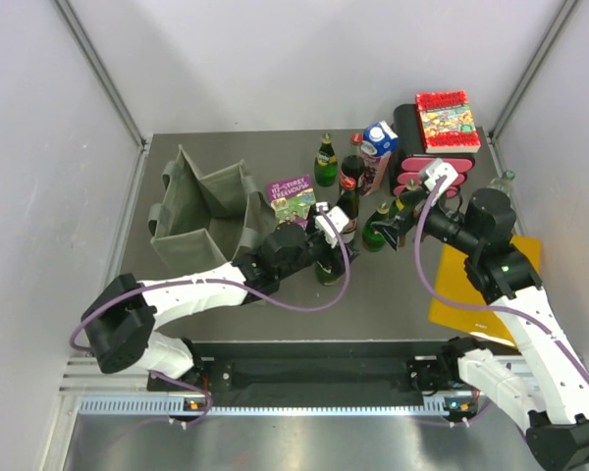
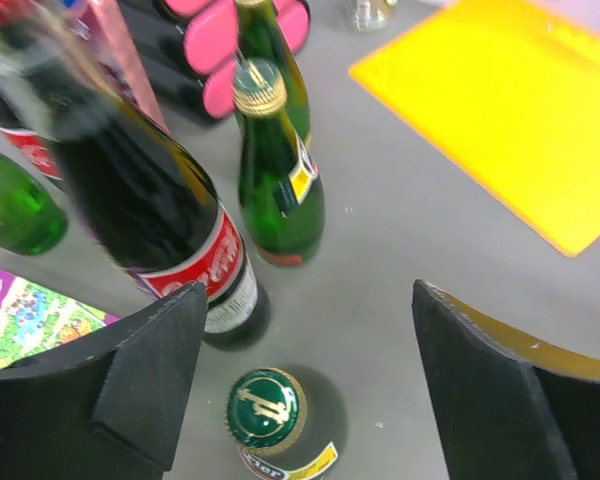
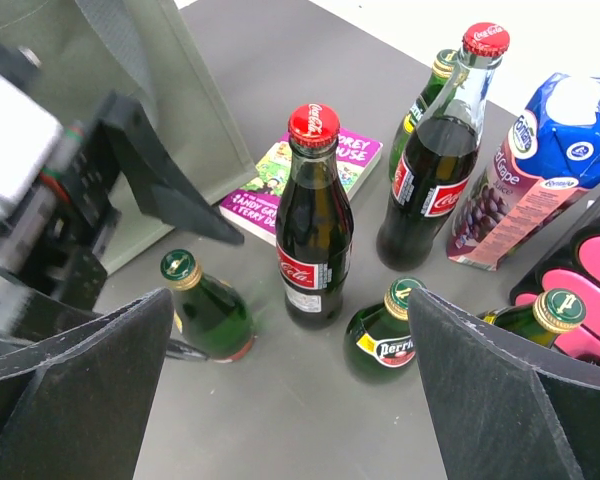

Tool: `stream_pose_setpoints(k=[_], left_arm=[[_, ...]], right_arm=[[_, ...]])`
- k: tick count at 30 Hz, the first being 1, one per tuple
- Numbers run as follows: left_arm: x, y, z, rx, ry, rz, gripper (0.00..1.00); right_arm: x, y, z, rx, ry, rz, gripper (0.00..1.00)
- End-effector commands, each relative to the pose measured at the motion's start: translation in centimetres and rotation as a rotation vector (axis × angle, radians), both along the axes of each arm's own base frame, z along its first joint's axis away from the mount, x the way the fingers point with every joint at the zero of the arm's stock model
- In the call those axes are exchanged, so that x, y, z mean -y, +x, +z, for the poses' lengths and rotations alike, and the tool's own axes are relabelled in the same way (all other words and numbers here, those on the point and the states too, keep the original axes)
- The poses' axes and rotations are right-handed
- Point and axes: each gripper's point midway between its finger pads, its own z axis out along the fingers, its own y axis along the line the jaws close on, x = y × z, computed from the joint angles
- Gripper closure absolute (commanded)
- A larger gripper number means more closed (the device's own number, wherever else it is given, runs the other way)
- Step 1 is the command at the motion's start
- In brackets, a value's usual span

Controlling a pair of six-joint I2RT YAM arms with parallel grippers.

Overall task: Take the beverage out of the canvas bag
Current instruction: Place the drink at the center of the board, then reset both arms

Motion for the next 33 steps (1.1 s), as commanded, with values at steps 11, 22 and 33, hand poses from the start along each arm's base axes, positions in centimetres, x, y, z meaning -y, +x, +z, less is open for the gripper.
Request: stream_pose_setpoints(k=[11,22,33], left_arm=[[-2.7,-0.7,14.4,0.007,-0.251,0.099,0.1],[-12.3,1.1,24.3,0.03,-0.277,0.469,0.01],[-21.4,3.6,25.2,0.033,-0.182,0.743,0.01]], right_arm=[[3.3,2.0,3.6,0.011,0.031,-0.231,0.0],[12.7,4.9,7.8,0.1,0.006,-0.779,0.0],[18.9,5.1,9.7,0.158,-0.098,-1.067,0.0]])
